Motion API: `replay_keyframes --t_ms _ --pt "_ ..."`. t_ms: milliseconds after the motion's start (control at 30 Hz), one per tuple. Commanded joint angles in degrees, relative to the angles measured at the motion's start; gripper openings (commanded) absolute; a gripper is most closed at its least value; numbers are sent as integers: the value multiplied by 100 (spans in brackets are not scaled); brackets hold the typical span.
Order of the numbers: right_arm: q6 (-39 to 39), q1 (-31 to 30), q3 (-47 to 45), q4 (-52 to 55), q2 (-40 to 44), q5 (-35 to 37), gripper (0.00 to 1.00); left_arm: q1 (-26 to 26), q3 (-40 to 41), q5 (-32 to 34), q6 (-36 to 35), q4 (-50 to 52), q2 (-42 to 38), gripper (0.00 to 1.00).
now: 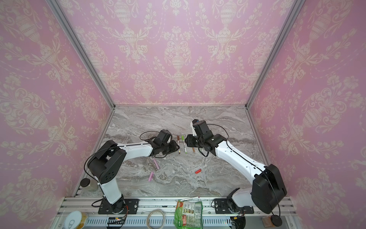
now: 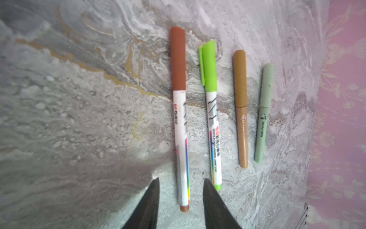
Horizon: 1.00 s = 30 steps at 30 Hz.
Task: Insert pens into pen caps
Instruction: Place the pen at the center of the table, then pick up a pen at the center of the table.
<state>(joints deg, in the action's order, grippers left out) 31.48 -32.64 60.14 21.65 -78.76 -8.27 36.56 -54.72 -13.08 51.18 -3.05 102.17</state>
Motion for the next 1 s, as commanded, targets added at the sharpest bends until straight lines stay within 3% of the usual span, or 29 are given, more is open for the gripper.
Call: replay_keyframes --t_ms 0,167,467,733,967 --pt "-105 20 -119 -127 227 -138 33 -39 203 357 -479 -436 -847 49" --pt "-173 -206 -89 -208 110 -116 34 -289 666 1174 -1278 183 -2218 62" --pt "-668 -1647 663 46 -1094 595 37 -1142 1709 2579 -2137 1533 -5476 95" --pt "-1185 -2818 2500 956 -2869 1341 43 -1520 1806 2906 -2327 2925 -6871 99" --pt "-1136 -2906 3392 1077 -3994 1335 46 -1520 1906 3165 -2433 3315 -7820 99"
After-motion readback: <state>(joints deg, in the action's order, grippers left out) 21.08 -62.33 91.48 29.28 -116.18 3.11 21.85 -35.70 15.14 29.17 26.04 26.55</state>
